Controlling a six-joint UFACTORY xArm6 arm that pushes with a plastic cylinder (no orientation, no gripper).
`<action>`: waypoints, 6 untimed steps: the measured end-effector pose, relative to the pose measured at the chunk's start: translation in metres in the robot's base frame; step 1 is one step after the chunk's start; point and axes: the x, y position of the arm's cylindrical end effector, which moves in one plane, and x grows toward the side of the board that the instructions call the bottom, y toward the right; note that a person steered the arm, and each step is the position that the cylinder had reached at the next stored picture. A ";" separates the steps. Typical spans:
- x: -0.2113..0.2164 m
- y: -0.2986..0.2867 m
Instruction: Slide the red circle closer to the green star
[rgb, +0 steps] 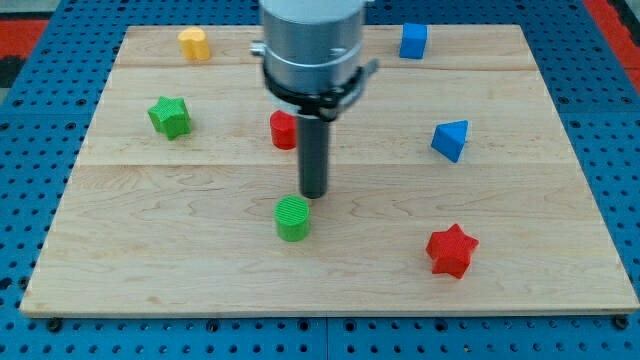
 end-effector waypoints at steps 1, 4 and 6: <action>0.049 -0.006; -0.076 0.097; -0.085 0.099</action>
